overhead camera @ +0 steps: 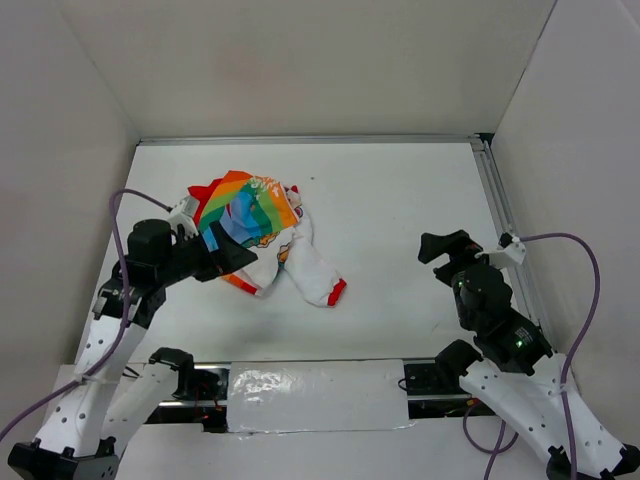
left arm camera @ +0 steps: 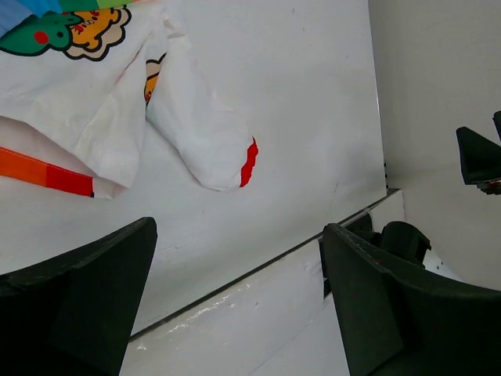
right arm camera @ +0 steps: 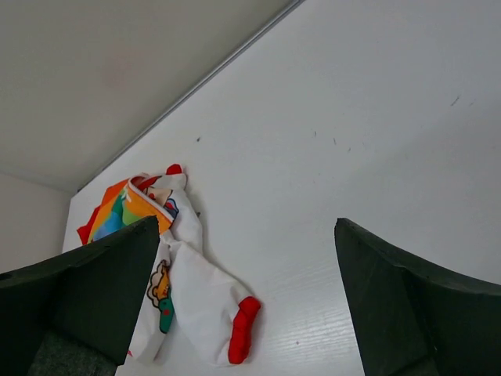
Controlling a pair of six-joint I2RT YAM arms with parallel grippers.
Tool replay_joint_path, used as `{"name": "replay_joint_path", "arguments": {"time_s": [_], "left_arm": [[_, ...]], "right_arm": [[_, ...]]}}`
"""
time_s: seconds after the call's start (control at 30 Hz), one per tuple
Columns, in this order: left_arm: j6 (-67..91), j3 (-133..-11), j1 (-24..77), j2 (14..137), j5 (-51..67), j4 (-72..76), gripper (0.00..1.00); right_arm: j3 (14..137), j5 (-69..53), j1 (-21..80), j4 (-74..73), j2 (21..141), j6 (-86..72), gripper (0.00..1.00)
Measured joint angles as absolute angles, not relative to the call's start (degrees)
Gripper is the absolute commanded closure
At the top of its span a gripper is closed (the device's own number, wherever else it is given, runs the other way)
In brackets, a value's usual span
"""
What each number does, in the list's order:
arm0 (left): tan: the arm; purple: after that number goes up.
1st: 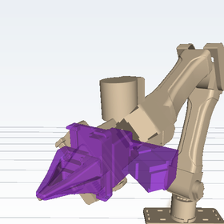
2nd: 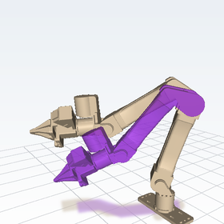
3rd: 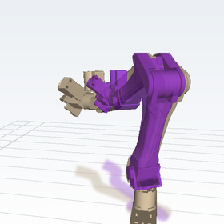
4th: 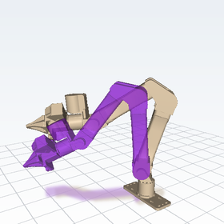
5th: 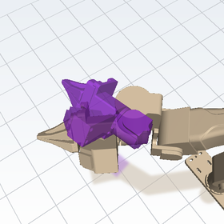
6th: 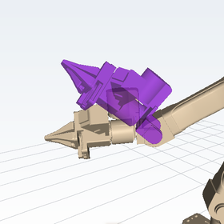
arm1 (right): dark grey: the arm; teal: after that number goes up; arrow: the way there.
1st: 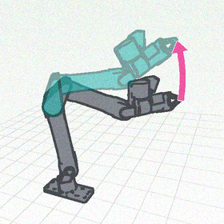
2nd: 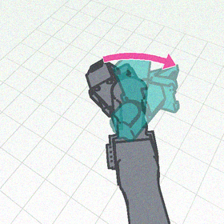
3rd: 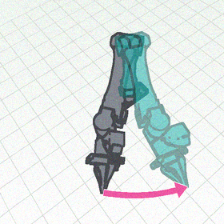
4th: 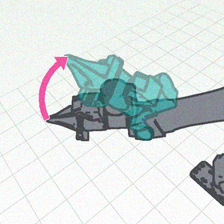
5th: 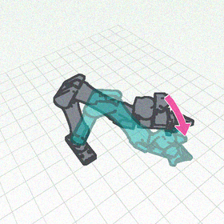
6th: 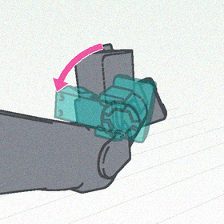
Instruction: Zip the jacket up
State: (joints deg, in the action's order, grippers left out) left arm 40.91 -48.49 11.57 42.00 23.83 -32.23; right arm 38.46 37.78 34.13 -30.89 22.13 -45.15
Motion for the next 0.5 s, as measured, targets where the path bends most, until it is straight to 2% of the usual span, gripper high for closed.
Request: {"name": "replay_joint_path", "arguments": {"time_s": [0.23,0.5], "left_arm": [[42.52,-52.97,11.57,40.97,20.16,-37.17,0.01],[44.99,-54.94,11.57,43.88,17.23,-39.35,0.01]], "right_arm": [[39.46,41.34,34.15,-34.15,23.83,-48.8,0.0],[42.52,40.07,34.26,-35.99,32.88,-49.32,0.0]]}}
